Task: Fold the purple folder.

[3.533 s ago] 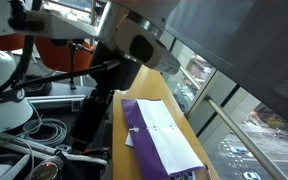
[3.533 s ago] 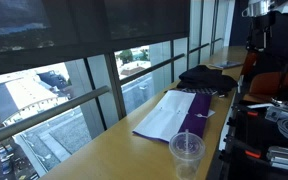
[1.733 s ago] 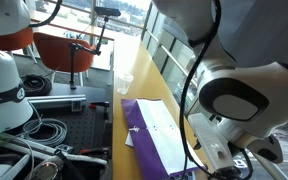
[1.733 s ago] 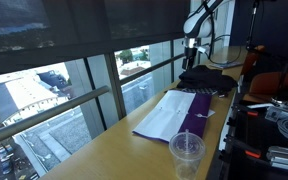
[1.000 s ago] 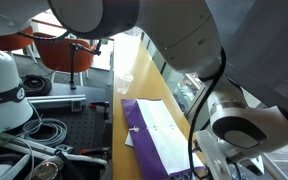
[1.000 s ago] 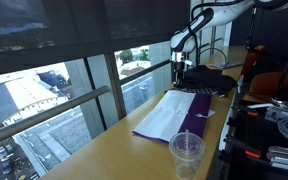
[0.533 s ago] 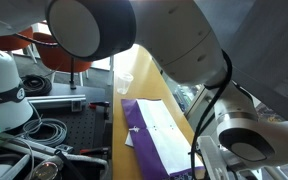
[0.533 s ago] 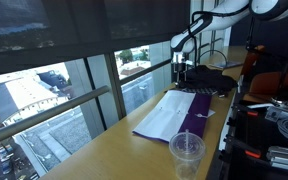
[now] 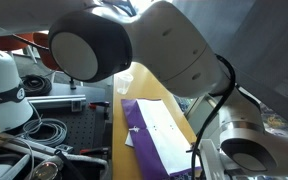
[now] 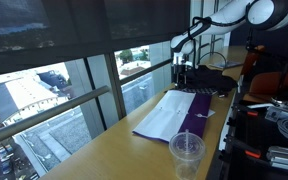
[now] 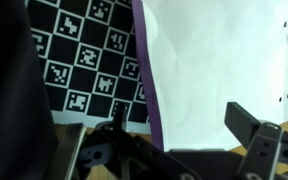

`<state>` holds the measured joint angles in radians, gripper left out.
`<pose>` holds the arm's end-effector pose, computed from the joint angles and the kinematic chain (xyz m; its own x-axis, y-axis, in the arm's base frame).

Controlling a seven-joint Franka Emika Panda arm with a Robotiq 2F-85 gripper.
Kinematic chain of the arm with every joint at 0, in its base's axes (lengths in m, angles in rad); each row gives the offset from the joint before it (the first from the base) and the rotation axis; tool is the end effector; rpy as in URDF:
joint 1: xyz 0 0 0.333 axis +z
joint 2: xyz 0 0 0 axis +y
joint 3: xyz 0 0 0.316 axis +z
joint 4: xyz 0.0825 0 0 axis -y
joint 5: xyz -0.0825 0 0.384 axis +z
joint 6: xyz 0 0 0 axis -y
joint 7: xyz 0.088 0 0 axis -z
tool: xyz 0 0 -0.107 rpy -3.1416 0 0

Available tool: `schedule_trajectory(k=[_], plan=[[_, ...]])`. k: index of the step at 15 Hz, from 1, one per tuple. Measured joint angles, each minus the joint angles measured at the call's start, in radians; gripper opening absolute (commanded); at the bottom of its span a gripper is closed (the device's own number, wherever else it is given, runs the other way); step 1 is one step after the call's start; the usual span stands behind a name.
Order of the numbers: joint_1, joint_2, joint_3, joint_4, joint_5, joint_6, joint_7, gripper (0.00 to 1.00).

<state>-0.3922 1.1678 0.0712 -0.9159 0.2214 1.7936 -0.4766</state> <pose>0.7148 -0.2390 0.1409 0.9874 0.0673 -0.1429 0.0114 -0.9326 -0.3606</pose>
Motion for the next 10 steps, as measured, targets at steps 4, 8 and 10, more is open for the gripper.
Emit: schedule_trajectory(k=[4, 8, 10], plan=[[0.001, 0.040, 0.006, 0.038, 0.001, -0.004, 0.000, 1.00], [0.006, 0.045, 0.013, 0.045, 0.001, -0.005, 0.000, 0.72], [0.009, 0.045, 0.017, 0.045, 0.001, -0.005, 0.000, 0.56]])
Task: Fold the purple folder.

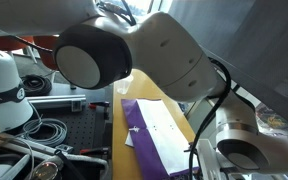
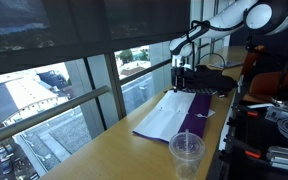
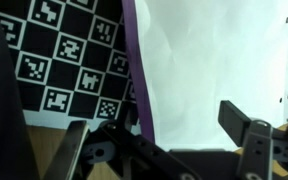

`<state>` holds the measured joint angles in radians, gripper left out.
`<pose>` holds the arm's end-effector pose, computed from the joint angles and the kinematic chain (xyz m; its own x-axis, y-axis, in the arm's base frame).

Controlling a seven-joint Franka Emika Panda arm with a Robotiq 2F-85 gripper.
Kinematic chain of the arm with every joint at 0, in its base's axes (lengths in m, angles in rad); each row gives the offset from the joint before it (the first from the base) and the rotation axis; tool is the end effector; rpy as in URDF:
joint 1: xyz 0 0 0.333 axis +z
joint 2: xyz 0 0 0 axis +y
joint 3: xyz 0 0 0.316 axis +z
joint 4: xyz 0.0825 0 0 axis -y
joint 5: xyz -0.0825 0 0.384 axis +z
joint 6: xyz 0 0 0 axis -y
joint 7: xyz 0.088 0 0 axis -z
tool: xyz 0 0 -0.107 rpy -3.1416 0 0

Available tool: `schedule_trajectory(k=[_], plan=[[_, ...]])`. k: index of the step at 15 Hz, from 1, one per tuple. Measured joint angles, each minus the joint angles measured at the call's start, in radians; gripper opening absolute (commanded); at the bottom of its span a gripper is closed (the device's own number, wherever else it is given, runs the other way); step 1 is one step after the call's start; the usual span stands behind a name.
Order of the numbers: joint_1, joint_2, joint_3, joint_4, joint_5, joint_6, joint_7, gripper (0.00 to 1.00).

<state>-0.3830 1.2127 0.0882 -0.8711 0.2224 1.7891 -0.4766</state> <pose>0.7205 -0.2263 0.1270 0.9868 0.0827 -0.1389 0.0244 -0.9255 -0.3780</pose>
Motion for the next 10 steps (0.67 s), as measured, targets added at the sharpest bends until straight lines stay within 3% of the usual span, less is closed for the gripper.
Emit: schedule_trajectory(k=[7, 10], plan=[[0.006, 0.000, 0.006, 0.000, 0.000, 0.000, 0.000, 0.03], [0.008, 0.001, 0.008, 0.001, 0.000, -0.003, 0.000, 0.00]])
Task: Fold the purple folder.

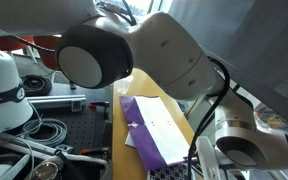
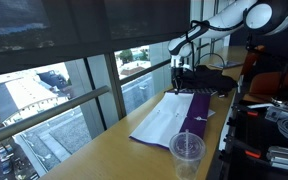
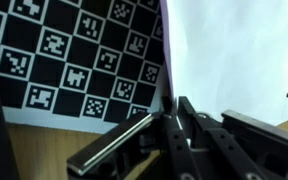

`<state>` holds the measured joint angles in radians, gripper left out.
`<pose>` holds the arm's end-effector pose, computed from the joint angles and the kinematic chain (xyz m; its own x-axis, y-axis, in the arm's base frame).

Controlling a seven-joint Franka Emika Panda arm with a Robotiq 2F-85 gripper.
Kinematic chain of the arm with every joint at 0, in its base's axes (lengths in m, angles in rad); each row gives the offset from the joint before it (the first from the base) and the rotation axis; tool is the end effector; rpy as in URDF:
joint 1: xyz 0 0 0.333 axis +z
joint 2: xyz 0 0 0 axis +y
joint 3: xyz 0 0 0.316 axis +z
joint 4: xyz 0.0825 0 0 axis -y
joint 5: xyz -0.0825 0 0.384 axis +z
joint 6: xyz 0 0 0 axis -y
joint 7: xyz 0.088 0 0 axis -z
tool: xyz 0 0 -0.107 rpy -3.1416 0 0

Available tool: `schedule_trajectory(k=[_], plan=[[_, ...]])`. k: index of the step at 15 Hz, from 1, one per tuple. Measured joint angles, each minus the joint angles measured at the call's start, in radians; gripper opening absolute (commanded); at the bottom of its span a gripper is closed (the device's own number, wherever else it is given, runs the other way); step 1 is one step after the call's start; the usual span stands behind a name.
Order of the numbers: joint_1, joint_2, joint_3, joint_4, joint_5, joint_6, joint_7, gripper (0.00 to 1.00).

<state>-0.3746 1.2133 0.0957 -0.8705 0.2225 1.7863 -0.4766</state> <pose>0.7232 -0.2169 0.1271 0.9858 0.0953 -0.1380 0.0353 -0.9222 -0.3852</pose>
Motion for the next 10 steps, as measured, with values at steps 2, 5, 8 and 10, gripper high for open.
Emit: schedule_trajectory(k=[2, 5, 8, 10], plan=[[0.002, -0.001, 0.000, 0.005, 0.000, -0.006, 0.000, 0.00], [0.001, -0.007, -0.010, 0.022, -0.019, -0.017, -0.007, 0.00], [-0.004, -0.020, -0.050, 0.050, -0.084, -0.042, -0.025, 0.00], [-0.009, -0.031, -0.088, 0.062, -0.136, -0.047, -0.044, 0.00]])
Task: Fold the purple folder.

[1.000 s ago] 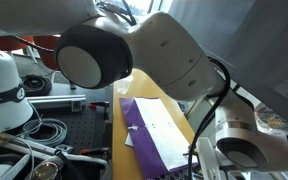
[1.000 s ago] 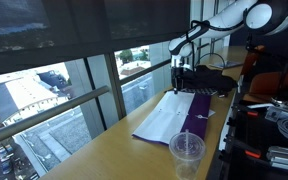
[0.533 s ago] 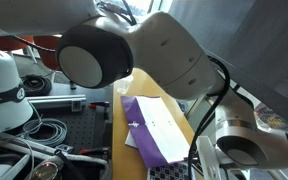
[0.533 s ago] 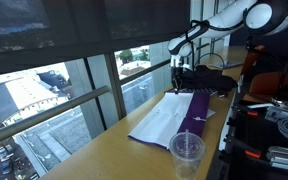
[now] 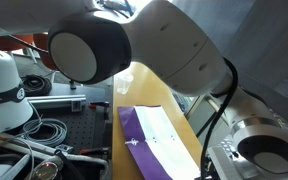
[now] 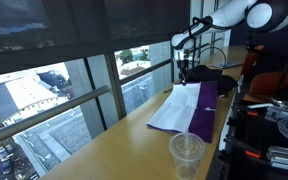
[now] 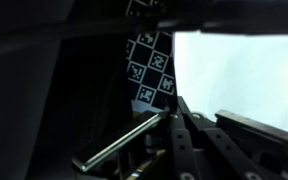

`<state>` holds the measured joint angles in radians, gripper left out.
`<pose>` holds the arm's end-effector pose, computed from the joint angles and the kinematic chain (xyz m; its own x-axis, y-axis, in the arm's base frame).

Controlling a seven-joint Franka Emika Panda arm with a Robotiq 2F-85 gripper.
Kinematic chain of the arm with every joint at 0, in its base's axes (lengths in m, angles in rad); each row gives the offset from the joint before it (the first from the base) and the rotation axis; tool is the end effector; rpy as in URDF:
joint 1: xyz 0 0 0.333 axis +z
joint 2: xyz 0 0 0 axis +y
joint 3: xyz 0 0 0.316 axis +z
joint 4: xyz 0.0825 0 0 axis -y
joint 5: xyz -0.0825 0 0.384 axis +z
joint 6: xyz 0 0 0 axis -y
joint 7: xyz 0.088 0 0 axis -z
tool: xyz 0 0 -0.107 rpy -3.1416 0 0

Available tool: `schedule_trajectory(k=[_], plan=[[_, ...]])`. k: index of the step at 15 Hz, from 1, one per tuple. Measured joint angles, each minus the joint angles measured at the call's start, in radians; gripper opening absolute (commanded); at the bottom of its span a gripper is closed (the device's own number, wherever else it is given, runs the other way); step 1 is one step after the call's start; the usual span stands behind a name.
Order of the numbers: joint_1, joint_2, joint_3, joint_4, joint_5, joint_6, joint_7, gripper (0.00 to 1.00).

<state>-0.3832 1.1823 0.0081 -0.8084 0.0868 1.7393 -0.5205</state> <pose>0.7154 -0.2761 0.1700 0.9761 0.1314 -0.1733 0.0959 -0.9753 -0.1992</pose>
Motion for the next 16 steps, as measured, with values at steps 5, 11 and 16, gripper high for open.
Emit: schedule_trajectory(k=[5, 11, 16], plan=[[-0.006, -0.047, -0.054, 0.054, -0.060, 0.001, -0.044, 0.00], [0.056, -0.103, -0.055, 0.068, -0.069, 0.014, -0.045, 0.00], [0.140, -0.104, -0.102, 0.033, -0.173, 0.165, -0.033, 0.00]])
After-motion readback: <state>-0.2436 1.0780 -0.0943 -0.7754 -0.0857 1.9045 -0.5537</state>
